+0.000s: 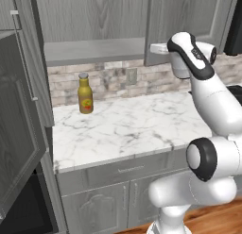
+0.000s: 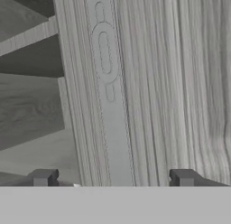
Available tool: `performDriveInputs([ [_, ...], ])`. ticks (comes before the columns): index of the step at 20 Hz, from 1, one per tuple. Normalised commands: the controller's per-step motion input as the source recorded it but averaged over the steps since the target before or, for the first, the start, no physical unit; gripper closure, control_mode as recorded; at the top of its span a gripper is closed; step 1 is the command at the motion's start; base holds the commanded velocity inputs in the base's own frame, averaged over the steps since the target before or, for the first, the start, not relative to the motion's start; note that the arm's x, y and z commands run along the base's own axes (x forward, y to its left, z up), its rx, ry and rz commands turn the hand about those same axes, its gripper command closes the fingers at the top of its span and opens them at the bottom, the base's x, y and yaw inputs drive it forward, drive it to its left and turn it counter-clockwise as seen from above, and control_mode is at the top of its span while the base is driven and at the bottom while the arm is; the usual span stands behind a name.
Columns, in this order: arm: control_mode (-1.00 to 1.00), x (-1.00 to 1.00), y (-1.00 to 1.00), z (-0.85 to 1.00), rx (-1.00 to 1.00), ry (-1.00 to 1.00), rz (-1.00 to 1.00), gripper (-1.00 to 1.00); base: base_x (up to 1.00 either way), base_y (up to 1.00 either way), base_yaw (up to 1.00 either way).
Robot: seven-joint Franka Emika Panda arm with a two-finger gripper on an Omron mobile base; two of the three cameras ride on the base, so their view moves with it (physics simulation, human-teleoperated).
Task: Close all open cabinet doors.
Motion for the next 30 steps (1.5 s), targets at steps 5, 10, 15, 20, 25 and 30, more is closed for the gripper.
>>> performDriveInputs([
  [5, -1.00, 0.32, 0.17, -0.01, -0.01, 0.02, 0.00, -1.00, 0.00, 0.00, 0.00],
  [10, -1.00, 0.33, 0.17, 0.00, -0.01, 0.02, 0.00, -1.00, 0.00, 0.00, 0.00],
  [15, -1.00, 0.28, 0.18, 0.00, -0.01, 0.02, 0.00, -1.00, 0.00, 0.00, 0.00],
  [20, -1.00, 0.21, 0.19, 0.00, -0.01, 0.00, 0.00, -1.00, 0.00, 0.00, 0.00],
  [25, -1.00, 0.21, 0.18, 0.00, 0.00, 0.00, 0.00, -1.00, 0.00, 0.00, 0.00],
  [30, -1.00, 0.27, 0.22, -0.04, -0.02, 0.00, 0.00, -1.00, 0.00, 0.00, 0.00],
])
